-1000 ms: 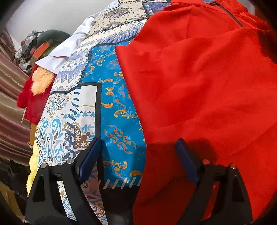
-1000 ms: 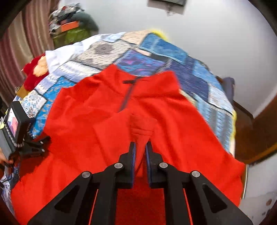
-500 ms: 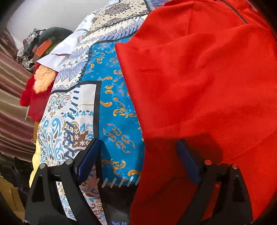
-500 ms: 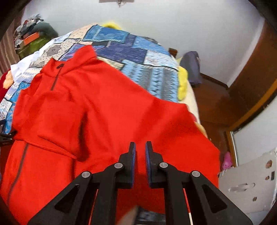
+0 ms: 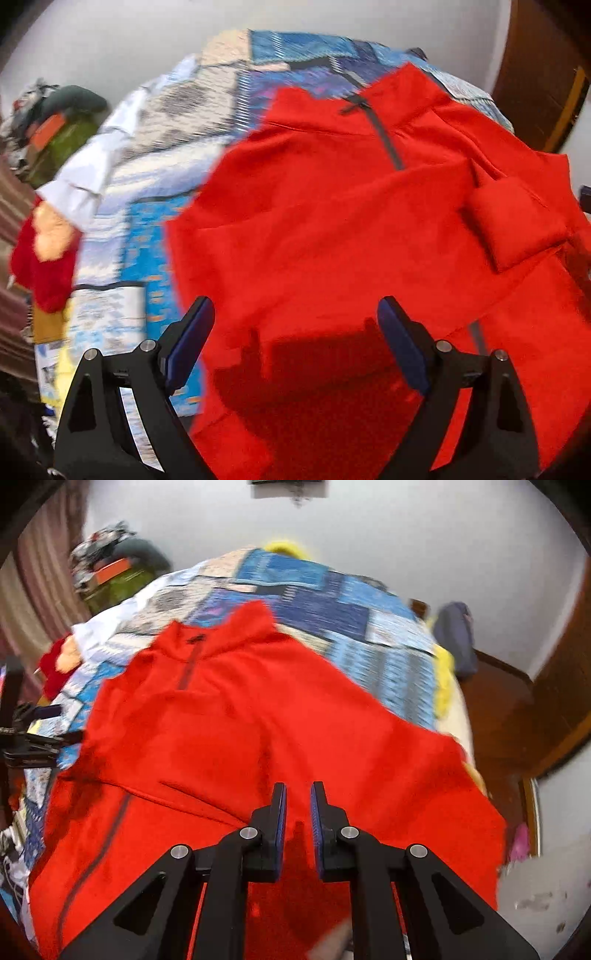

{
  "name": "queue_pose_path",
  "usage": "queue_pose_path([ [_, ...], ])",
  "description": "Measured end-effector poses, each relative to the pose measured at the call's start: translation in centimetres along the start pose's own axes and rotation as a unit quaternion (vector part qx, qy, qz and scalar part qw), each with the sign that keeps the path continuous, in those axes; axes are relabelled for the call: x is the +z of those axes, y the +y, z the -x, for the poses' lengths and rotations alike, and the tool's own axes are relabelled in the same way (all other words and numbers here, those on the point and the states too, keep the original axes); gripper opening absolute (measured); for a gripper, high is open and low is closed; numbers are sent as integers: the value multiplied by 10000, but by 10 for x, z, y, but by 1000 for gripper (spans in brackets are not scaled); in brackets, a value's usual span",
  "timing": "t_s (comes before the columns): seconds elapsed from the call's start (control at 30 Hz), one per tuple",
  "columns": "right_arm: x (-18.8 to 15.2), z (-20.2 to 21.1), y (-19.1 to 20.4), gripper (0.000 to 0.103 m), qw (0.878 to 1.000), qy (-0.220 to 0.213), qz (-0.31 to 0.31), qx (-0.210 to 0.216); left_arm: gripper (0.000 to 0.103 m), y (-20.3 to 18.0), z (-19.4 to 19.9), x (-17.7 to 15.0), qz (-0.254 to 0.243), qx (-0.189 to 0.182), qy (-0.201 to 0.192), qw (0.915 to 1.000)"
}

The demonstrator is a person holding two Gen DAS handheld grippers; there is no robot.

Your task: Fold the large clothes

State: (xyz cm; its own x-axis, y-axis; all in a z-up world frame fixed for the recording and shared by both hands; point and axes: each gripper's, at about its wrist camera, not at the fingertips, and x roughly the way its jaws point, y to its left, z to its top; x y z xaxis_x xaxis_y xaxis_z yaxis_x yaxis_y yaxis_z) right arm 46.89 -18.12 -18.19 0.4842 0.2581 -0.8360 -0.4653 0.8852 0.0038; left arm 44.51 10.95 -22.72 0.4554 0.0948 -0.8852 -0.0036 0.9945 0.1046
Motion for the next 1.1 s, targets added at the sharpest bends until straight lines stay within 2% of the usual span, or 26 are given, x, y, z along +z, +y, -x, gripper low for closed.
queue_pose_path([
  [0.07, 11, -15, 24, 9, 9996, 73, 247, 118, 90, -13, -22, 0, -48, -22, 207, 9998],
  [0.17, 16, -43, 53, 9, 9977, 284, 618, 64, 91, -22, -57, -8, -101, 5, 558, 9984],
  [0.23, 15, -67, 68, 9, 9951, 552, 823, 34, 94, -19, -58, -14, -28, -3, 370, 9993],
  [0.27, 12, -85, 75, 9, 9921, 765, 976, -167, 95, -16, -58, -15, -26, -31, 359, 9993],
  [0.3, 9, -93, 77, 9, 9900, 803, 1111, -336, 95, -14, -59, -16, 10, -83, 363, 9993],
  [0.37, 6, -96, 81, 9, 9855, 544, 1388, -812, 99, -9, -63, -18, 203, -193, 421, 9987],
  [0.4, 5, -99, 81, 9, 9774, 500, 1530, -1370, 100, -5, -65, -19, 310, -263, 440, 9982],
  [0.43, 4, -101, 79, 9, 9741, 502, 1555, -1564, 101, 0, -67, -21, 454, -385, 461, 9972],
  [0.47, 4, -104, 75, 9, 9714, 565, 1562, -1699, 102, 3, -69, -22, 568, -481, 472, 9961],
  [0.6, 0, -109, 48, 12, 9728, 813, 1342, -1702, 103, 12, -76, -27, 891, -736, 502, 9920],
  [0.67, 0, -107, 40, 21, 9777, 757, 1189, -1559, 103, 11, -75, -27, 865, -688, 476, 9927],
  [0.7, 1, -105, 33, 41, 9767, 729, 1113, -1686, 103, 9, -74, -27, 793, -595, 450, 9941],
  [0.73, 2, -103, 28, 71, 9743, 650, 1077, -1871, 103, 6, -72, -27, 705, -490, 418, 9954],
  [0.77, 1, -103, 20, 84, 9729, 615, 1035, -1975, 103, 4, -70, -27, 598, -364, 380, 9968],
  [0.8, 1, -101, 10, 93, 9767, 651, 899, -1837, 103, 1, -68, -27, 447, -170, 324, 9983],
  [0.83, 1, -99, 2, 93, 9807, 718, 735, -1664, 103, -1, -66, -27, 376, -63, 299, 9988],
  [0.93, 4, -82, -23, 92, 9927, 892, -92, -801, 103, 0, -64, -32, 306, 184, 301, 9989],
  [1.0, 7, -63, -21, 92, 9965, 641, -275, -464, 103, 4, -61, -39, 276, 277, 303, 9988],
  [1.1, 13, -43, 1, 92, 9993, 343, -127, -32, 103, 12, -60, -51, 213, 449, 357, 9981],
])
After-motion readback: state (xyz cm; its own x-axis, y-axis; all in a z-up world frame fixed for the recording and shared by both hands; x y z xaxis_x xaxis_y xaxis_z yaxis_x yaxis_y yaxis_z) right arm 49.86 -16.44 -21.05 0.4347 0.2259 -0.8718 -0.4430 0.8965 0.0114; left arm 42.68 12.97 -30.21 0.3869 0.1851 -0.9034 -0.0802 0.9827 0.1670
